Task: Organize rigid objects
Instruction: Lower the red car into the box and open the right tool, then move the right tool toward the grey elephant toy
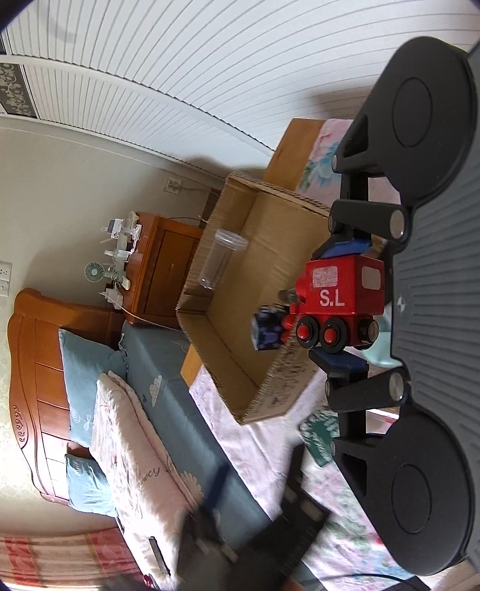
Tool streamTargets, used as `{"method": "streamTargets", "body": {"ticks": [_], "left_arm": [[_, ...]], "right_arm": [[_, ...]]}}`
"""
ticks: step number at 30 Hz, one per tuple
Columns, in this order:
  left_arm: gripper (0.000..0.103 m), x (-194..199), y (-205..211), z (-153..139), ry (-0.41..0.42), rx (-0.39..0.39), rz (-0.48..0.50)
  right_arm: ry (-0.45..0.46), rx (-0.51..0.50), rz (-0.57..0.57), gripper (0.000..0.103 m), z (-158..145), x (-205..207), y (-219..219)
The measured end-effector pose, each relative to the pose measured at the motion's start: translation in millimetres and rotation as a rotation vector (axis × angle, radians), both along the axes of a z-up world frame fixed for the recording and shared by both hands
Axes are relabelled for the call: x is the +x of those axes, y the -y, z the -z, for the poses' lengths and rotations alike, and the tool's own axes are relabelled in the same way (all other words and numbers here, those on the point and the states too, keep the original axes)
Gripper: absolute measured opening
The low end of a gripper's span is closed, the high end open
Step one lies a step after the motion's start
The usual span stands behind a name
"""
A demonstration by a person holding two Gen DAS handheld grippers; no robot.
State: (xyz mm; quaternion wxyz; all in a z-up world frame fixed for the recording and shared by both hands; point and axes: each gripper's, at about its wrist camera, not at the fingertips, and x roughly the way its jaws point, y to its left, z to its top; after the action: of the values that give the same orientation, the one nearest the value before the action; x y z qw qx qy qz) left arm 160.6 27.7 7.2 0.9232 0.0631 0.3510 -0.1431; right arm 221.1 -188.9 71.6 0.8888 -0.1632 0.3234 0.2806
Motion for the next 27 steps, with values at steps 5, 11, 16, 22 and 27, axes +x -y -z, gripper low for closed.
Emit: {"method": "streamTargets", "body": {"ticks": [5,11,16,22,27], "left_arm": [[0.095,-25,-12,5,0.018,-0.057,-0.048],[0.095,-38,-29,11,0.031,-0.09,-0.102],[0.095,-43,-40,14,0.028,-0.101,-0.122],[0.095,-47,-41,19,0.014,-0.099,-0.126],[0.095,-53,-38,19,0.013,-0.103,-0.118]], "right_arm": [[-0.015,-0.026,0.028,0.054,-3,44,-15],[-0.041,-0.026,0.132,0.065,-1,103,-27],[-0.071,0.005,0.172,0.103,3,113,-25],[-0.096,-0.035,0.185,0.103,10,93,-22],[-0.103,-0.083,0.22,0.103,12,68,-14]]}}
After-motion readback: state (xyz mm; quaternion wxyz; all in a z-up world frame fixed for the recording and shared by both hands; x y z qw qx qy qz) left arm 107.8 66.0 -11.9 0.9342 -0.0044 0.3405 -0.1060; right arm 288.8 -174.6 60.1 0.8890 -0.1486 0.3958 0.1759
